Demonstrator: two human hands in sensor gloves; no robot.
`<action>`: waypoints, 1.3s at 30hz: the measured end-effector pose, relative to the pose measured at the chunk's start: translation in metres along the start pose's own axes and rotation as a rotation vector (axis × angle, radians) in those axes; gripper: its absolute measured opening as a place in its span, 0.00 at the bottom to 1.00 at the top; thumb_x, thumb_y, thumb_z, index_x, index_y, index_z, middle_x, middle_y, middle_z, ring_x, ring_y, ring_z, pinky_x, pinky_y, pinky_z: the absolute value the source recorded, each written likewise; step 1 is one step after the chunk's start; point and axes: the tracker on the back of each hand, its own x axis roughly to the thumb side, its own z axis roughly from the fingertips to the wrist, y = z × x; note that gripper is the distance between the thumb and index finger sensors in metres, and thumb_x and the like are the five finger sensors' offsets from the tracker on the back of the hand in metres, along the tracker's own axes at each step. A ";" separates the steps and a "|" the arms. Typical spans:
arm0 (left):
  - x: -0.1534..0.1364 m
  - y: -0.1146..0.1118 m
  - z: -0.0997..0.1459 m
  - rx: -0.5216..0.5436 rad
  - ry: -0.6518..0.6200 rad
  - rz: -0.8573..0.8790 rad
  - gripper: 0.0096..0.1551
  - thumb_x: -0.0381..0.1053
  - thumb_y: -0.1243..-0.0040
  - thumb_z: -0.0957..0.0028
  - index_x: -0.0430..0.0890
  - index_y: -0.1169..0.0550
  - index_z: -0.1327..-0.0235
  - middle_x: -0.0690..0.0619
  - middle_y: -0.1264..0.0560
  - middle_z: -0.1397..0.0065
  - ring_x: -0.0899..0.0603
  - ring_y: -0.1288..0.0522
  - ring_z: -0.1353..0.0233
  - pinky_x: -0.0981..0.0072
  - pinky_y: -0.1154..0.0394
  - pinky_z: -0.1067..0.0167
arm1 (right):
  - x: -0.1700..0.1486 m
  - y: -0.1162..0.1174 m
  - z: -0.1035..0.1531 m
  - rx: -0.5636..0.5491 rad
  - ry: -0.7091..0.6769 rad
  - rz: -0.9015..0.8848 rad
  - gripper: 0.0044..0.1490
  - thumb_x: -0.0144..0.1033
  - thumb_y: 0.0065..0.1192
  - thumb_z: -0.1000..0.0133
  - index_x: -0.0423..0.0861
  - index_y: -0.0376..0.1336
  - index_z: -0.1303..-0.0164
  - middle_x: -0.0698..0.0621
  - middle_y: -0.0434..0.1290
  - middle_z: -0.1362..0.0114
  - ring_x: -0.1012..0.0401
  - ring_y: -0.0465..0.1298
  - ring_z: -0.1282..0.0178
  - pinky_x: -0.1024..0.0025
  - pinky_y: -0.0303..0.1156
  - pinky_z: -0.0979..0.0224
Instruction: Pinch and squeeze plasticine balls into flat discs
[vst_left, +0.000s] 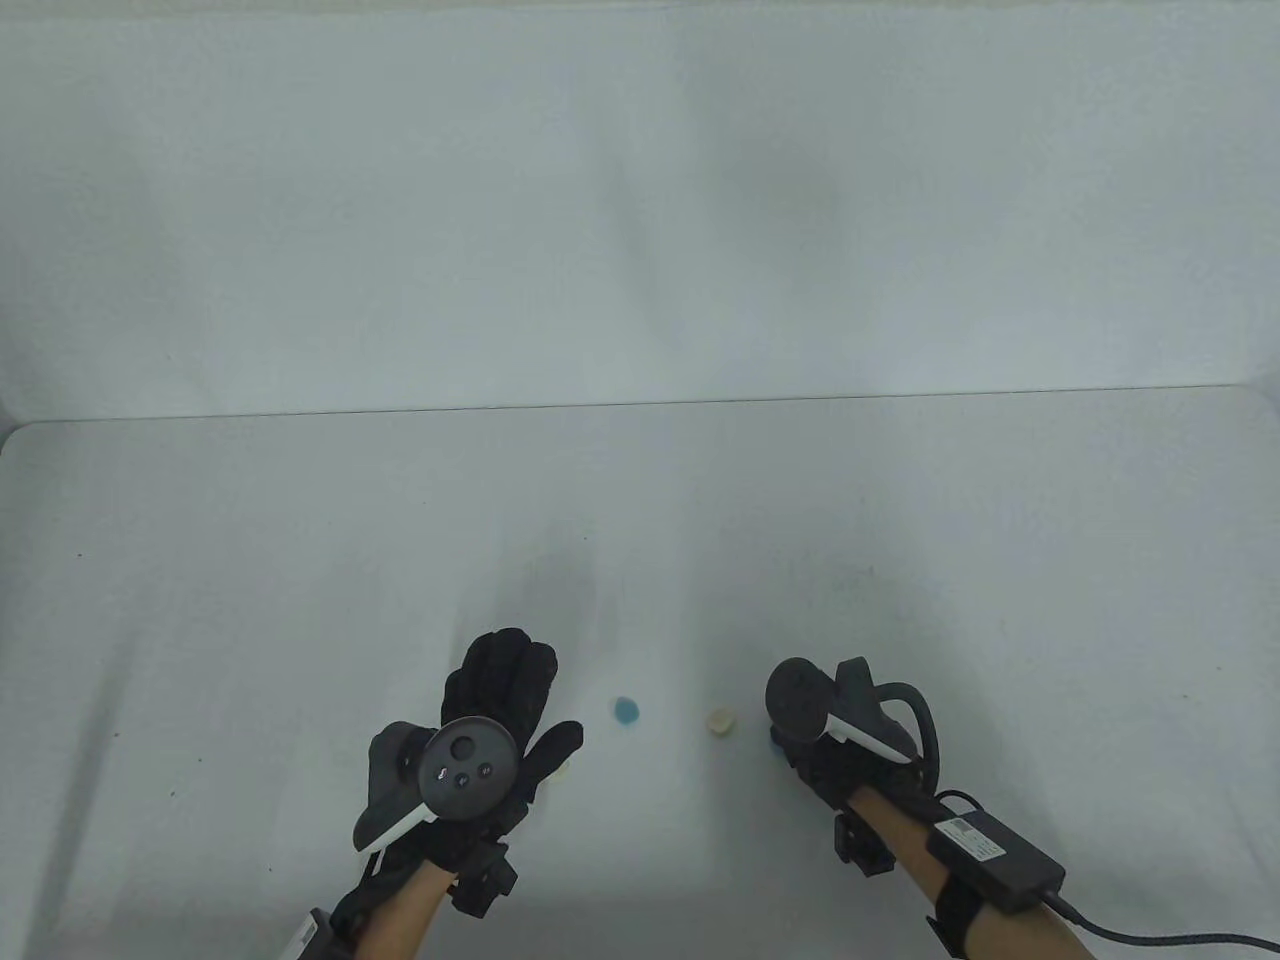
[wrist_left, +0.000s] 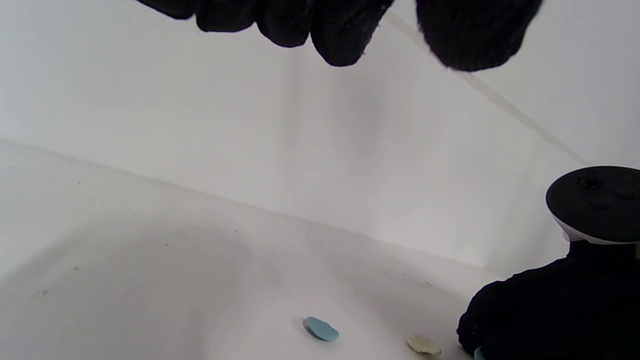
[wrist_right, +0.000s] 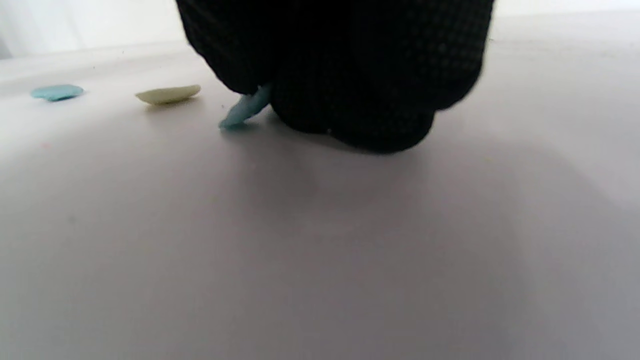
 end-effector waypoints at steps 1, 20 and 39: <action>0.000 0.000 0.000 0.001 0.000 0.000 0.46 0.58 0.47 0.42 0.34 0.40 0.17 0.30 0.49 0.16 0.21 0.50 0.19 0.31 0.48 0.28 | 0.001 0.000 0.000 -0.001 0.000 0.018 0.25 0.41 0.64 0.40 0.45 0.67 0.34 0.49 0.80 0.47 0.58 0.84 0.57 0.77 0.82 0.59; 0.010 0.009 0.005 0.038 -0.064 0.080 0.48 0.62 0.52 0.42 0.34 0.41 0.17 0.30 0.49 0.16 0.21 0.51 0.19 0.30 0.48 0.28 | -0.012 -0.081 0.061 -0.224 -0.203 -0.283 0.52 0.65 0.45 0.38 0.40 0.49 0.13 0.36 0.56 0.13 0.34 0.60 0.18 0.36 0.66 0.27; 0.027 0.001 0.007 -0.026 -0.165 0.015 0.57 0.69 0.53 0.45 0.34 0.49 0.15 0.30 0.55 0.15 0.21 0.58 0.18 0.29 0.52 0.27 | -0.022 -0.065 0.100 -0.302 -0.321 -0.161 0.62 0.75 0.39 0.43 0.43 0.37 0.11 0.39 0.40 0.08 0.32 0.42 0.13 0.25 0.46 0.22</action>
